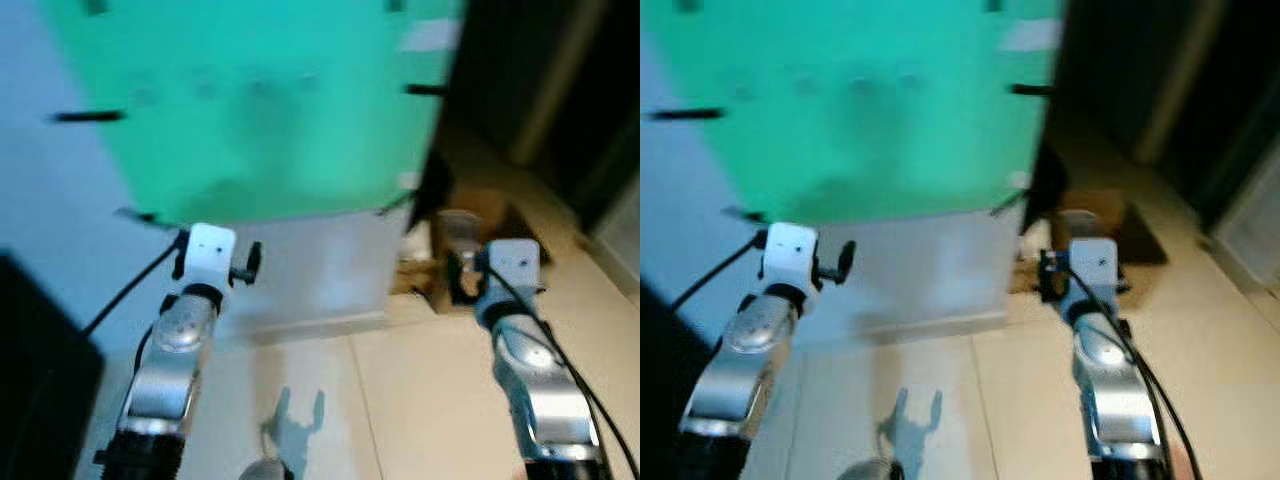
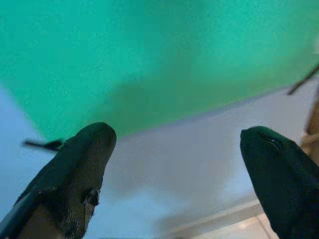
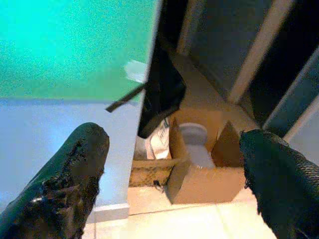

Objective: Hang keys on a hook

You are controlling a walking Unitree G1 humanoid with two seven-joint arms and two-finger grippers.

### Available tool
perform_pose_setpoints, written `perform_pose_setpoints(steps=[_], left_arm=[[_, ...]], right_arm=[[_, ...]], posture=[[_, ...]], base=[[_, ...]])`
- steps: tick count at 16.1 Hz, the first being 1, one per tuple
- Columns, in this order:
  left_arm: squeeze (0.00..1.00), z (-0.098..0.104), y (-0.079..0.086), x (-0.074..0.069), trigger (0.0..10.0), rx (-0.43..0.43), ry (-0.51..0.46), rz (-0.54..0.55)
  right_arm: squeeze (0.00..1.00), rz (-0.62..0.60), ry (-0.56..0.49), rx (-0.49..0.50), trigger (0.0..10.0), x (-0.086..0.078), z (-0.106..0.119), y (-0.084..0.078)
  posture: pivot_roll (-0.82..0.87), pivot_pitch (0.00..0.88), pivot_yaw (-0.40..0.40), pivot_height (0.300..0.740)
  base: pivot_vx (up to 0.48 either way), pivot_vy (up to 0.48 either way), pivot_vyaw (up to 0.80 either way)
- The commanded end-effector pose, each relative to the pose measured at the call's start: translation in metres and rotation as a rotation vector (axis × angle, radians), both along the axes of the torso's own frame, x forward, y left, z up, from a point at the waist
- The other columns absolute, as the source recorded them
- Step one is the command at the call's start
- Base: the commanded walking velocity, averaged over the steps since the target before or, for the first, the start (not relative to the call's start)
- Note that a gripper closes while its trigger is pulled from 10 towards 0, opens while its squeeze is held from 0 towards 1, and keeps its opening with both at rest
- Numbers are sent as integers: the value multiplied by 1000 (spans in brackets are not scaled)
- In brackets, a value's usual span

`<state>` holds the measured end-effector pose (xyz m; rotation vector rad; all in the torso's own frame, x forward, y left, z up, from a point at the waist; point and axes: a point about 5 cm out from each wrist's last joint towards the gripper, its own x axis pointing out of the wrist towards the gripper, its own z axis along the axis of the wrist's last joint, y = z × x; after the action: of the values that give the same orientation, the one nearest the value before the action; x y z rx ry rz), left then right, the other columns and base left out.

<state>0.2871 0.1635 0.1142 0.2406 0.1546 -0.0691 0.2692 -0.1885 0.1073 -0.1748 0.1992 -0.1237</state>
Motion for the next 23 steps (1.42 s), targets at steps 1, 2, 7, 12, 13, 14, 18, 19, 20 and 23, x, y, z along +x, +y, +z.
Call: perform_pose_setpoints(steps=[1, 2, 7, 12, 13, 14, 18, 19, 20, 23], left_arm=[[0, 3, 2, 1, 10000, 3, -10, 7], [0, 2, 4, 1, 10000, 4, -10, 9], [0, 6, -6, 5, 10000, -22, -39, -50], [0, 6, -6, 7, 10000, -5, -43, -51], [0, 6, -7, 6, 10000, -3, -43, -56], [0, 5, -8, 6, 10000, -1, -45, -61], [0, 5, -7, 4, 10000, 7, -44, -55], [0, 7, -6, 3, 10000, -7, -58, -47], [0, 8, -5, 4, 10000, -6, -63, -47], [0, 7, -7, 4, 10000, 11, -64, -60]], right_arm=[[1000, 24, -9, -23, 10000, 2, 1, 5], [1000, 31, 24, -124, 10000, 3, -1, 4], [1000, -16, 14, 2, 10000, -1, 1, 4], [1000, -25, -17, -2, 10000, 1, 4, 4], [1000, -17, -7, 27, 10000, 2, 5, 6], [1000, 14, -11, 56, 10000, 2, 5, 9], [1000, 38, -2, 73, 10000, 0, 2, 14], [1000, 48, 5, 82, 10000, 0, 1, 15], [1000, 61, 12, 63, 10000, 1, 1, 16], [1000, 72, -12, -2, 10000, 2, 3, 16]], posture=[[-68, 0, 13, 740], [-74, 0, 17, 740], [-96, 0, 41, 740], [-104, 0, 49, 740], [-105, 0, 47, 740], [-100, 0, 41, 740], [-87, 0, 27, 740], [-87, 0, 26, 740], [-87, 0, 25, 740], [-92, 0, 29, 740]], base=[[0, 0, 800], [0, 0, 800], [0, 0, 799], [0, -131, 480], [0, -375, 0], [0, -398, 0], [0, -313, 0], [0, 0, 0], [0, 0, 800], [0, 0, 800]])
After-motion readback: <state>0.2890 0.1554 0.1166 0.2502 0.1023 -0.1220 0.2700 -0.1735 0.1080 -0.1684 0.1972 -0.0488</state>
